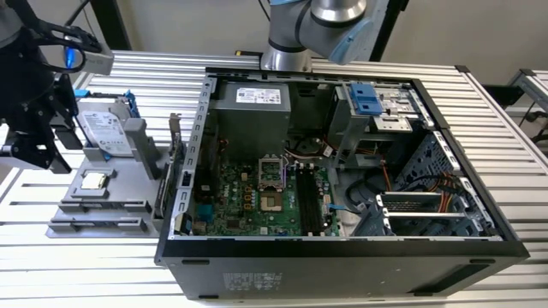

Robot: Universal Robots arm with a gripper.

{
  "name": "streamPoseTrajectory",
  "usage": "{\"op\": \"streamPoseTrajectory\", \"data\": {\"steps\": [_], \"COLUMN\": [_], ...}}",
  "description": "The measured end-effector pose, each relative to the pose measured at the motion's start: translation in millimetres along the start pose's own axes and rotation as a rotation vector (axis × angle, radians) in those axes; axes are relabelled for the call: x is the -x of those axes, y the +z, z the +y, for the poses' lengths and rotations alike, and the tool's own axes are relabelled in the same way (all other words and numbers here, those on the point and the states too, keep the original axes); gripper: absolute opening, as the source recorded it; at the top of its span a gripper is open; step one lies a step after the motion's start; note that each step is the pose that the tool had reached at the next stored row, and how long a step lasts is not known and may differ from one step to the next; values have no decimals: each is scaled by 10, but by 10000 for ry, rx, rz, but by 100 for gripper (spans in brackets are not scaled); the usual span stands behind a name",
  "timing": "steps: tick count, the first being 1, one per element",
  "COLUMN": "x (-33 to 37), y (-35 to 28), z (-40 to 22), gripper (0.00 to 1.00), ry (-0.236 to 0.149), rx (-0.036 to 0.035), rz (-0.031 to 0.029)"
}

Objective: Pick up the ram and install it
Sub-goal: 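Pick up the ram and move it above insertion slot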

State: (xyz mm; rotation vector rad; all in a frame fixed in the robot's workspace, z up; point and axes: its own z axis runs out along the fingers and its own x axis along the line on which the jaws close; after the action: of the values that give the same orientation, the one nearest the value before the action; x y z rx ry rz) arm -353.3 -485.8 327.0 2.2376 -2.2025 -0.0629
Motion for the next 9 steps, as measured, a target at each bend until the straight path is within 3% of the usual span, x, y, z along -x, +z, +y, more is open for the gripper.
{"op": "streamPoseTrajectory", "data": {"steps": [9], "x": [-38], "y": [142], "z": [-4], "gripper": [100], "ry": [99], "rx": [-2], "rz": [6]}}
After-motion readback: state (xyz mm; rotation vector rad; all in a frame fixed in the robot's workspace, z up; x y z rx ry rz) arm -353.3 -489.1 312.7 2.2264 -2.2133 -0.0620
